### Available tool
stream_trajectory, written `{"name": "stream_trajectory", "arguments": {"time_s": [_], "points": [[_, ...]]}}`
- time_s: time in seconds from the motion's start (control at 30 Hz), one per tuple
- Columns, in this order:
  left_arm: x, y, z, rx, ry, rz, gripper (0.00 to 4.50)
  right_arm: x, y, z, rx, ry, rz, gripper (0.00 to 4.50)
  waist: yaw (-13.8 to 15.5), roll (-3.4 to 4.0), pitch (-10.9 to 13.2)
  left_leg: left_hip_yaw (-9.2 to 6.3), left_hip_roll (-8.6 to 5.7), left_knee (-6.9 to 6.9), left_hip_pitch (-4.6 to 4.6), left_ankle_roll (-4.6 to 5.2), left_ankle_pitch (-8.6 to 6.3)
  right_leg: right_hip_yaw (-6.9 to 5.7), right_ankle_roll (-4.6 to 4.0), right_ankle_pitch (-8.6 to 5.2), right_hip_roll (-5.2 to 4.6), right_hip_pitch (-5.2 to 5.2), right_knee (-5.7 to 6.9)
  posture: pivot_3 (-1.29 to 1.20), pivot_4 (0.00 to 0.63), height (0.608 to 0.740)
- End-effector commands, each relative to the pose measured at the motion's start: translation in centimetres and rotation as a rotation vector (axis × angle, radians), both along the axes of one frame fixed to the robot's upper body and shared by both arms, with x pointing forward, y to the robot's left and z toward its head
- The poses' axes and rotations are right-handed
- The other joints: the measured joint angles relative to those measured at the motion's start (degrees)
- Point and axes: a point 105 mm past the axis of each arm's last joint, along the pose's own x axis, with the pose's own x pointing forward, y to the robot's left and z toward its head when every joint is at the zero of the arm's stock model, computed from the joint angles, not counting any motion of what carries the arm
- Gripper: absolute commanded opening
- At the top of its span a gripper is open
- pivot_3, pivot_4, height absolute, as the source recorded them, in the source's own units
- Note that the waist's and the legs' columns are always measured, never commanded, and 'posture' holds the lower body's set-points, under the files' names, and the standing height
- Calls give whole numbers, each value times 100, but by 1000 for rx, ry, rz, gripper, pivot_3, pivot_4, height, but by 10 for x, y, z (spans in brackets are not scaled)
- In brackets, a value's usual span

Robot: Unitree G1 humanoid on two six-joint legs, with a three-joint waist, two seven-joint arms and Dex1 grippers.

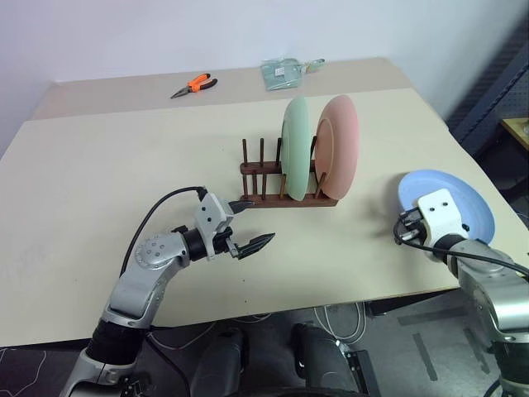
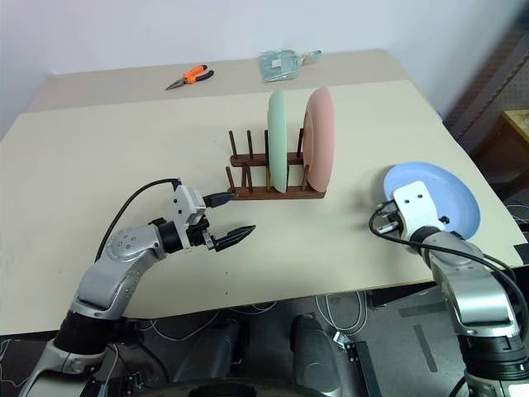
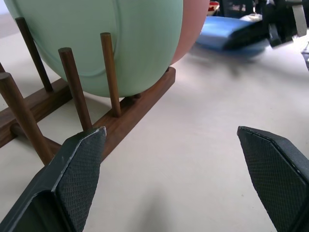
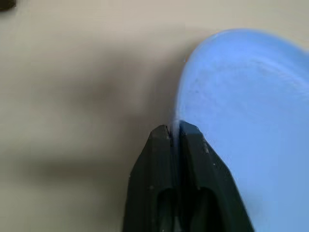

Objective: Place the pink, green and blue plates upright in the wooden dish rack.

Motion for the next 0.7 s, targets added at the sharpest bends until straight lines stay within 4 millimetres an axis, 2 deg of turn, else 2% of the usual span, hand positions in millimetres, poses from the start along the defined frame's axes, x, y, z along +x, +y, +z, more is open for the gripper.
{"name": "stream_trajectory", "arguments": {"time_s": [0.03,0.07,0.13,0.17,0.23,0.3,0.33,0.43,0.5,0.57,0.7], "points": [[-2,2,9,-9,-36,5,4500,16,0,109,-49,-398,23,56,-26,14,10,2,0,1,0,0,0,1,0,0,0,0,1,0,150,739],[0,5,9,-6,-41,20,4500,16,7,144,-7,-522,54,56,-38,24,16,7,0,1,0,0,0,5,0,1,0,-3,1,0,150,739],[2,9,9,-2,-49,40,4500,12,19,181,73,-652,117,56,-15,30,19,11,0,3,-1,0,0,7,2,1,1,-8,5,0,150,739],[5,13,8,3,-54,60,4500,5,37,207,212,-734,208,56,-6,23,19,2,1,-1,0,0,0,0,3,5,2,-7,8,0,150,739],[11,22,7,10,-64,106,4500,-15,75,243,480,-811,444,56,-12,19,21,-18,6,-9,-2,0,0,-15,16,13,8,-6,7,0,150,739],[15,33,7,18,-73,149,4500,-38,114,263,696,-817,687,56,-14,17,19,-30,10,-18,-1,0,0,-21,15,13,12,-6,9,0,150,739],[16,36,6,20,-75,160,4500,-44,123,267,756,-807,746,56,-13,18,19,-34,12,-20,-1,0,0,-23,14,14,11,-6,10,0,150,739],[20,51,5,34,-79,217,4500,-59,160,272,1092,-707,933,56,-14,17,18,-33,8,-14,-5,0,0,-23,12,14,0,-7,9,0,150,739],[22,64,5,20,-68,271,4500,-56,181,265,1320,-579,969,56,-22,17,18,-25,2,-10,-5,0,0,-15,2,10,-10,-9,7,0,150,739],[23,71,5,10,-61,302,4500,-53,191,259,1429,-492,956,56,-17,19,19,-24,2,-10,-5,0,0,-13,-6,6,-16,-13,11,0,150,739],[18,82,-3,31,-45,335,4500,-38,220,234,1561,-256,914,56,-30,14,13,-24,1,-15,-6,-1,0,-13,9,16,-13,-17,12,0,150,739]]}}
